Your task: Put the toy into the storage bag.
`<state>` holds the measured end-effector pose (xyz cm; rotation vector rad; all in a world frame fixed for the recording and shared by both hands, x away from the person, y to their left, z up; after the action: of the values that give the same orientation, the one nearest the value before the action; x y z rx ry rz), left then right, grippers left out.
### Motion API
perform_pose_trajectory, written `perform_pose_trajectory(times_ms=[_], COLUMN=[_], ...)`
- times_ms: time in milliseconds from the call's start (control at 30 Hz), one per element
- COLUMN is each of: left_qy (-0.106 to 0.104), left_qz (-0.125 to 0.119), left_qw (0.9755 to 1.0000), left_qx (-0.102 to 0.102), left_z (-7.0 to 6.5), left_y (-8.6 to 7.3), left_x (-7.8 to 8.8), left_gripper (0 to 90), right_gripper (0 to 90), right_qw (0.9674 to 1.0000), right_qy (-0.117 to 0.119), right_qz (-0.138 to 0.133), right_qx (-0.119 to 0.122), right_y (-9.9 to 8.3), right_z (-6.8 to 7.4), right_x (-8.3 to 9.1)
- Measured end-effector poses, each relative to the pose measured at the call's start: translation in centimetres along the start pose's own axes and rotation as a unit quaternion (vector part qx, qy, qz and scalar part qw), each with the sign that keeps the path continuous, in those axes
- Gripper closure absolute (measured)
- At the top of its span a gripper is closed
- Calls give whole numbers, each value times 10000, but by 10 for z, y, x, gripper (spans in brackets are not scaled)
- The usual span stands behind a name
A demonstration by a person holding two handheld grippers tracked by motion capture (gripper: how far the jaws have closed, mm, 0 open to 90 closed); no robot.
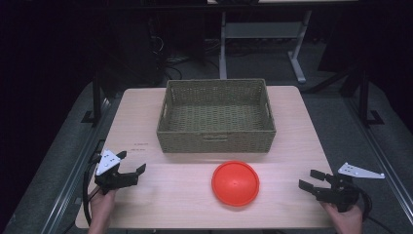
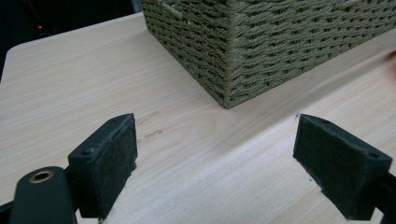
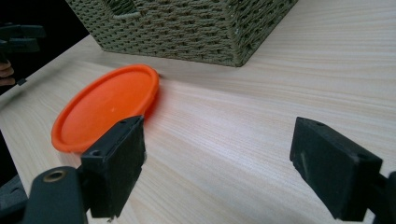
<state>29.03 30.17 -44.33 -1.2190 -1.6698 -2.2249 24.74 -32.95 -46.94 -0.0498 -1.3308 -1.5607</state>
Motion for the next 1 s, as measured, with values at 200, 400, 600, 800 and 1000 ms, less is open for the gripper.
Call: perform_pose_trajectory(times_ms=[200,400,600,800,1000], left_qy=[24,21,26,63,34], left_qz=[30,19,-8,31,2], left_qw=[10000,10000,10000,10000,10000], left_qx=[13,-2,-34,-43,-52], left_z=[0,0,0,0,0], left_y=[0,-1,0,0,0], left_x=[-2,0,0,-1,-1], left_gripper=[130,130,130,130,130], right_gripper=[173,172,172,175,174], right_qw=[10000,9999,9997,9994,9990], right_qy=[2,109,119,133,182], right_qz=[36,-34,20,115,213], right_qx=[17,51,191,284,360], right_y=[1,4,10,13,19], right_z=[-1,3,9,14,18], right_x=[-2,-1,-3,-6,-9])
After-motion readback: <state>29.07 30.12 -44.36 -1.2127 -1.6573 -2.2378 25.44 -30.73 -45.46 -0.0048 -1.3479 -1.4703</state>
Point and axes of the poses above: each handheld gripper's, and its own axes: x roughly backward along the jaws, y roughly out of its top, z roughly to its left, the point moved 2 cm from there along -x, roughly forward along the jaws, and after that the axes turned 12 degrees about z, right-handed, at the moved point
